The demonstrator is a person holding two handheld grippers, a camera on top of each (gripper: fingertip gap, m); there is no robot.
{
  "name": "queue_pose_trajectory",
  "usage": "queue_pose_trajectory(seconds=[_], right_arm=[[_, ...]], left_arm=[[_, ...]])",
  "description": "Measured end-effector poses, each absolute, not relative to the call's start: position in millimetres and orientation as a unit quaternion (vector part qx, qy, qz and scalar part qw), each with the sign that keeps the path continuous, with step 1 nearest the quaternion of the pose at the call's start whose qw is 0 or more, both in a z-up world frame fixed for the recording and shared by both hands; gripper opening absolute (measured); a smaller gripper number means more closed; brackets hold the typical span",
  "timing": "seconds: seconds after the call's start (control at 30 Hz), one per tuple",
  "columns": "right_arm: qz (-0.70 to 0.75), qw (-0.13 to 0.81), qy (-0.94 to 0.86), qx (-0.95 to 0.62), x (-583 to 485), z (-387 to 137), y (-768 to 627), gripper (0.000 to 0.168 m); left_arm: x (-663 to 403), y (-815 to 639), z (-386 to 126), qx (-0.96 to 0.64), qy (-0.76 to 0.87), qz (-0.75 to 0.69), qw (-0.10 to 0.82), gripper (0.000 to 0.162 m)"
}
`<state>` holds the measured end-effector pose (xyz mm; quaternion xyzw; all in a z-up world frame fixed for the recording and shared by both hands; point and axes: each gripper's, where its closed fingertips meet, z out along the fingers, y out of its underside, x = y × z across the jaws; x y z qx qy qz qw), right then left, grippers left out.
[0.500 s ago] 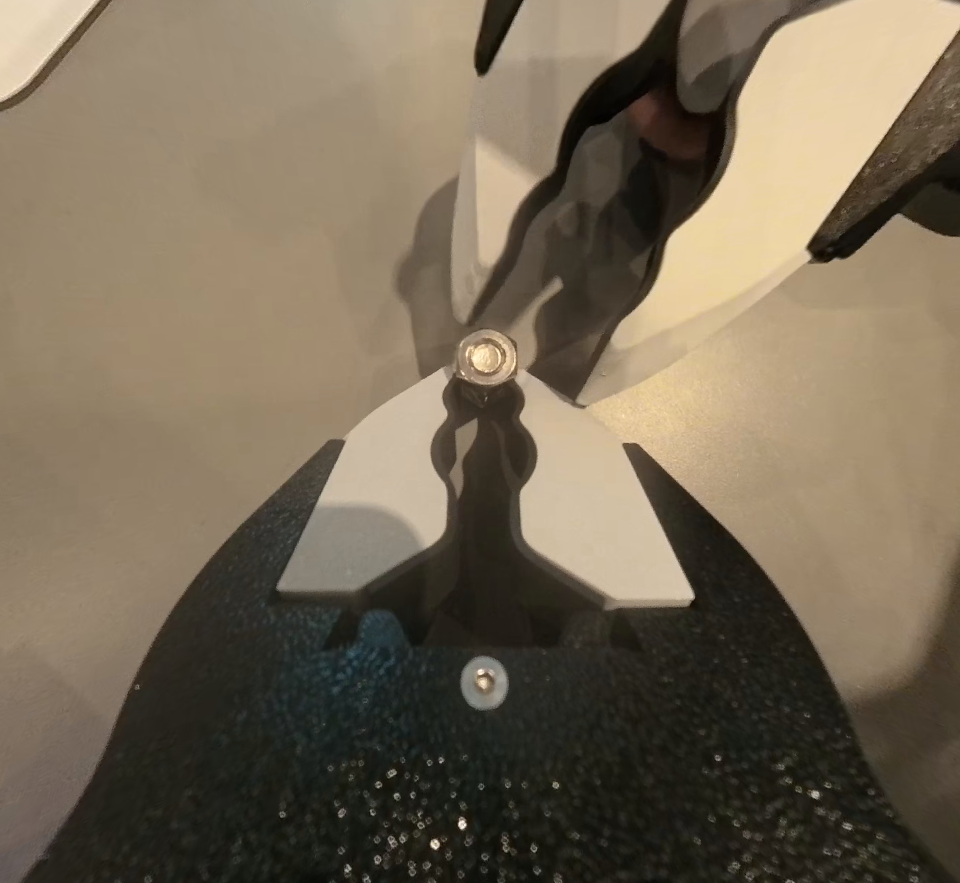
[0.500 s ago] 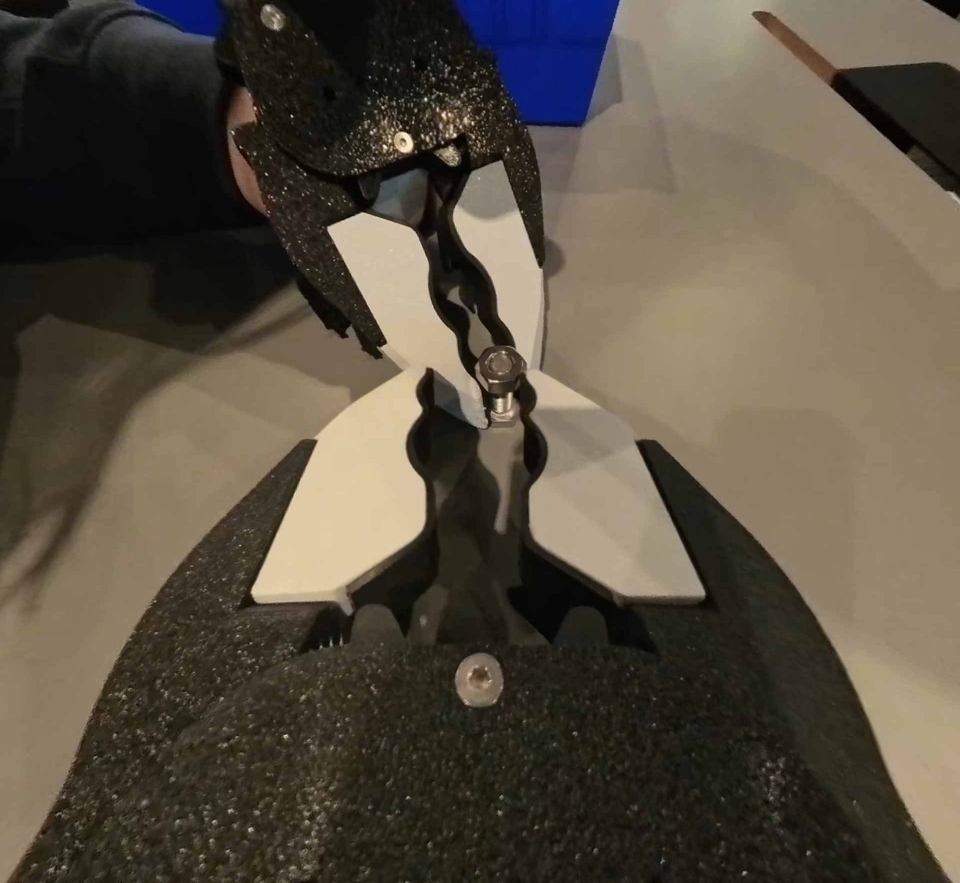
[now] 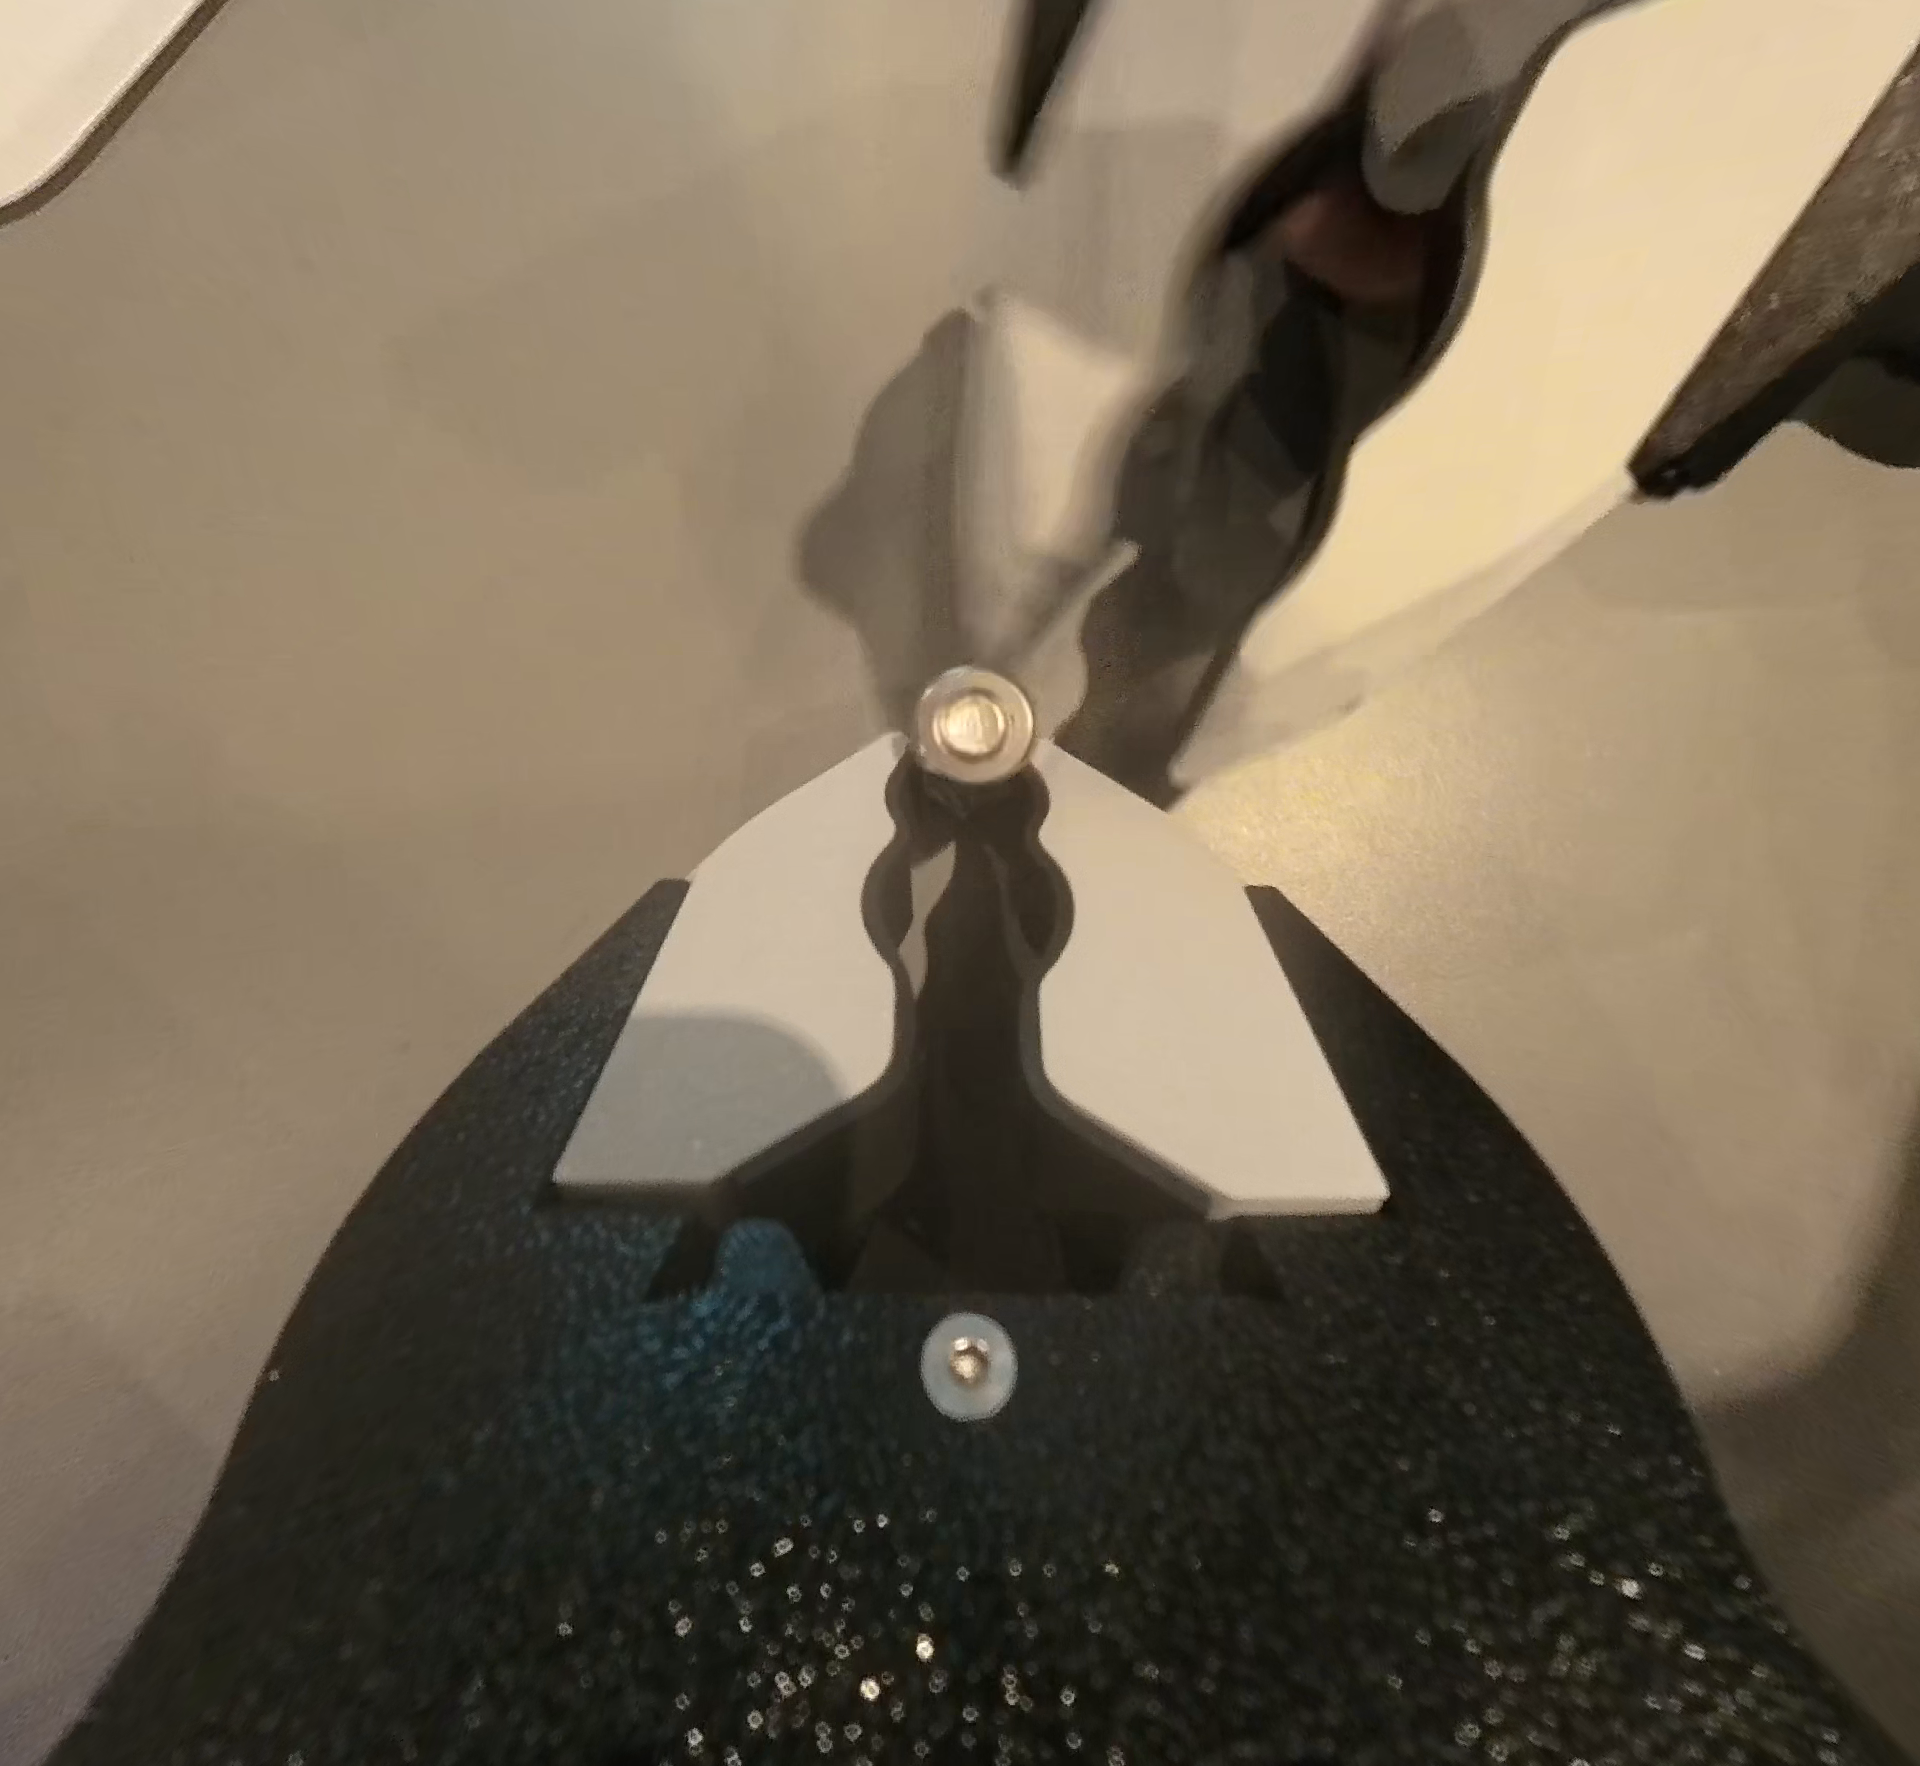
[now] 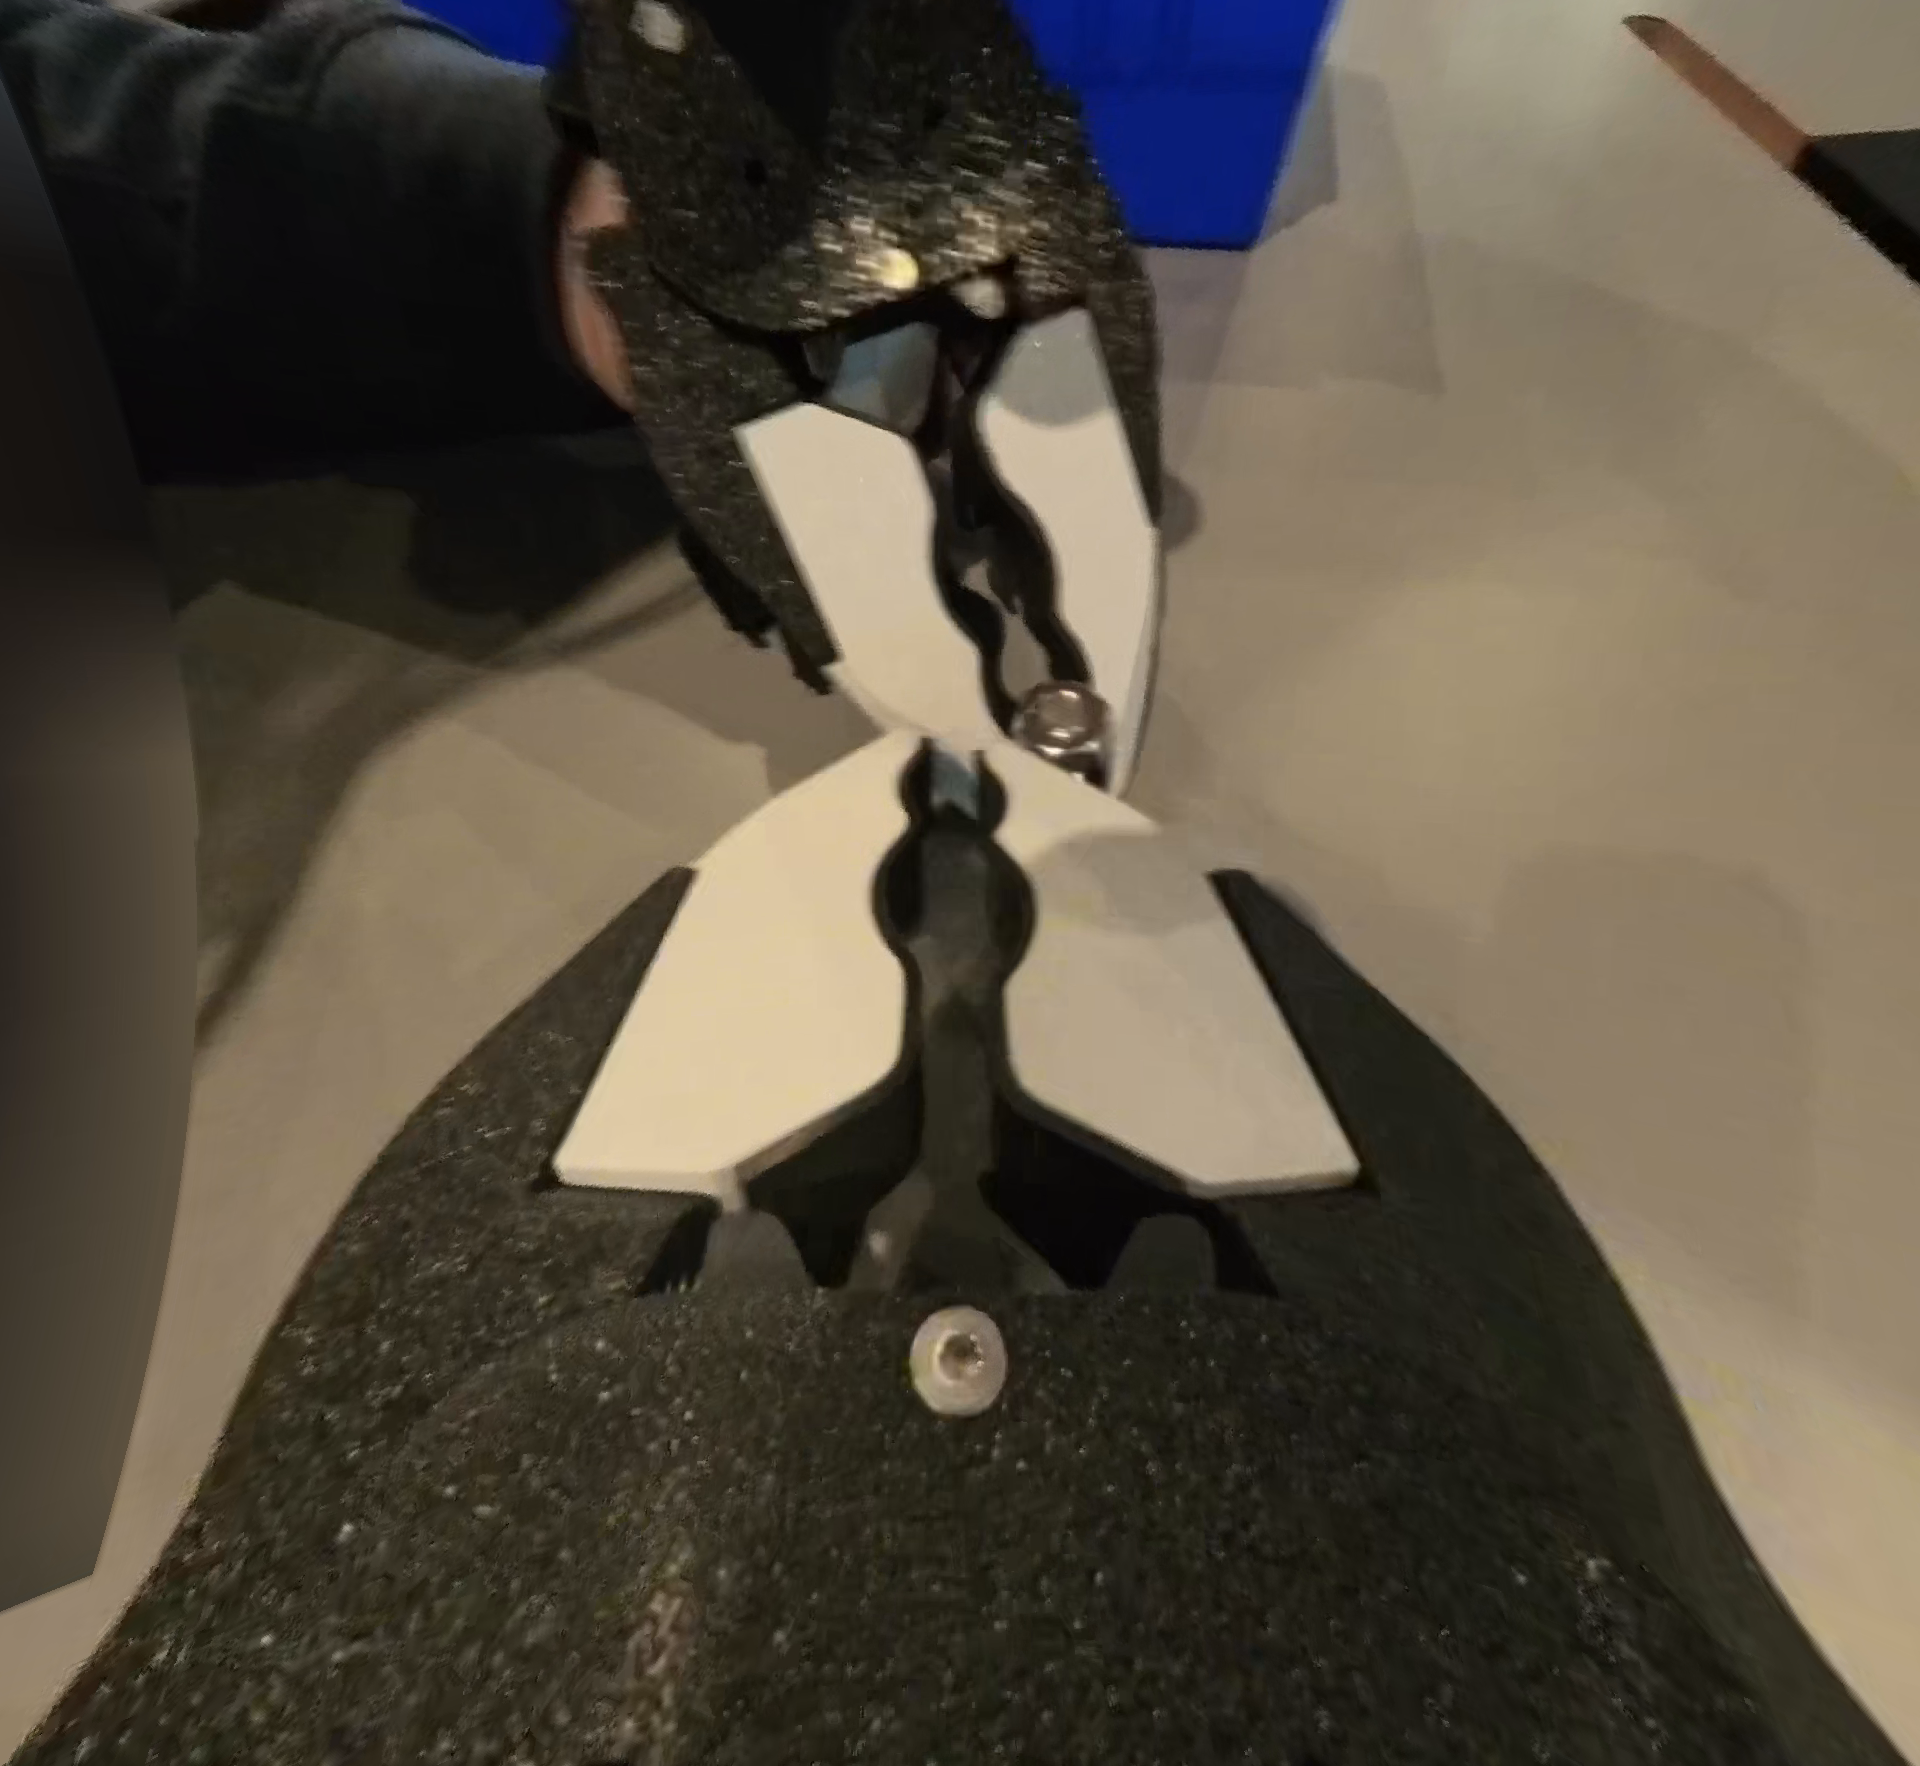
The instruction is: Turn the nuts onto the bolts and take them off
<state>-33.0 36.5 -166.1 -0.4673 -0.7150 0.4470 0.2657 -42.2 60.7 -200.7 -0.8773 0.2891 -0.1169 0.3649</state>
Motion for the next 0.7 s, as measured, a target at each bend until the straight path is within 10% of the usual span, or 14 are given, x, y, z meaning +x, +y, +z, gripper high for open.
queue_pose_trajectory(seconds=[0.3, 0.47, 0.7], right_arm=[[0.423, 0.284, -0.703, -0.496, -39.2, -169.4, 47.2, 0.032], [0.448, 0.272, -0.706, -0.476, -33.5, -164.7, 40.3, 0.001], [0.407, 0.298, -0.706, -0.496, -41.3, -171.3, 49.9, 0.035]], left_arm=[[-42.4, 61.0, -201.2, -0.878, 0.289, -0.116, 0.364, 0.015], [-42.3, 61.2, -201.3, -0.878, 0.289, -0.116, 0.364, 0.015], [-42.4, 61.7, -201.5, -0.878, 0.289, -0.116, 0.364, 0.015]])
